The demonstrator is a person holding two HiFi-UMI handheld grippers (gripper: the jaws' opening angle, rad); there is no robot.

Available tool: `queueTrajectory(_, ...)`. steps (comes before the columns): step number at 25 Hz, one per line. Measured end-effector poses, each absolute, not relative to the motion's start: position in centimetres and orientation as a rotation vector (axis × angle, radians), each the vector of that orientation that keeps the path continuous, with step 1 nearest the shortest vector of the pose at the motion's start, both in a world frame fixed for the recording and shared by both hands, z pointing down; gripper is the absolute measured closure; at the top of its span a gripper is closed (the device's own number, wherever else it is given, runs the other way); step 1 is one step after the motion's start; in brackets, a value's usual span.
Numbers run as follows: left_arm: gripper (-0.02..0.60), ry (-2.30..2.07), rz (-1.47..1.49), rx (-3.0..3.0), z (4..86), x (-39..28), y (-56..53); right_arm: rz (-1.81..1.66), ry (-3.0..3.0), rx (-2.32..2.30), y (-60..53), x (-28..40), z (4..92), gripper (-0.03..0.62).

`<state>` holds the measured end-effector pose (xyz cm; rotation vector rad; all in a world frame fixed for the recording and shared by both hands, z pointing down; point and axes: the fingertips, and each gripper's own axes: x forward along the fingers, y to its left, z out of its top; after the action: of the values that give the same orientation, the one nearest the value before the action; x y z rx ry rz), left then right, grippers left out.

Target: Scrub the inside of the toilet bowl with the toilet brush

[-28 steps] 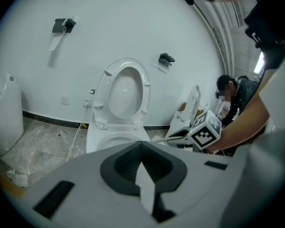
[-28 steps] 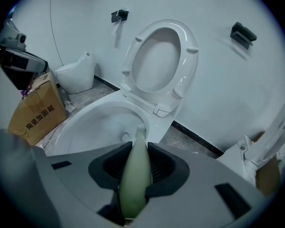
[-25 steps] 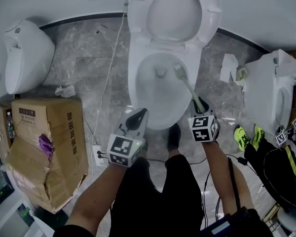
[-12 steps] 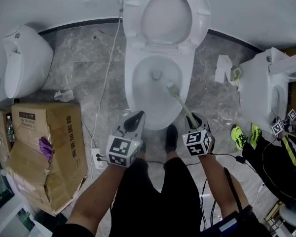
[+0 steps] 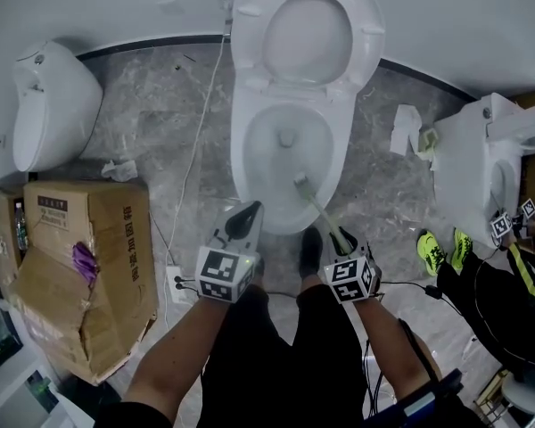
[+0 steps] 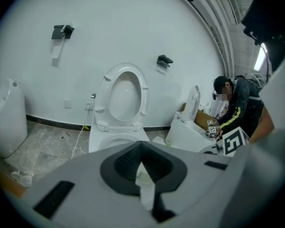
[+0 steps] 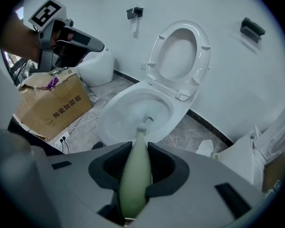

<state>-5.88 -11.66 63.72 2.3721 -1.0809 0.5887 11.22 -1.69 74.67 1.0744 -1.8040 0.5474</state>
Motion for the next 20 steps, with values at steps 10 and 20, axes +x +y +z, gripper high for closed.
queueTrajectory(10,0.572,-1.136,0.574,2.326,64.0,-7.9,-10.8,0.556,-1.882,0.921,2.3,7.1,74.1,0.488)
queueTrajectory(20,0.572,-1.173,0.559,2.286,64.4,-9.6,-10.7,0.566,-1.961,0.867,1.3,3.0,73.5,0.488)
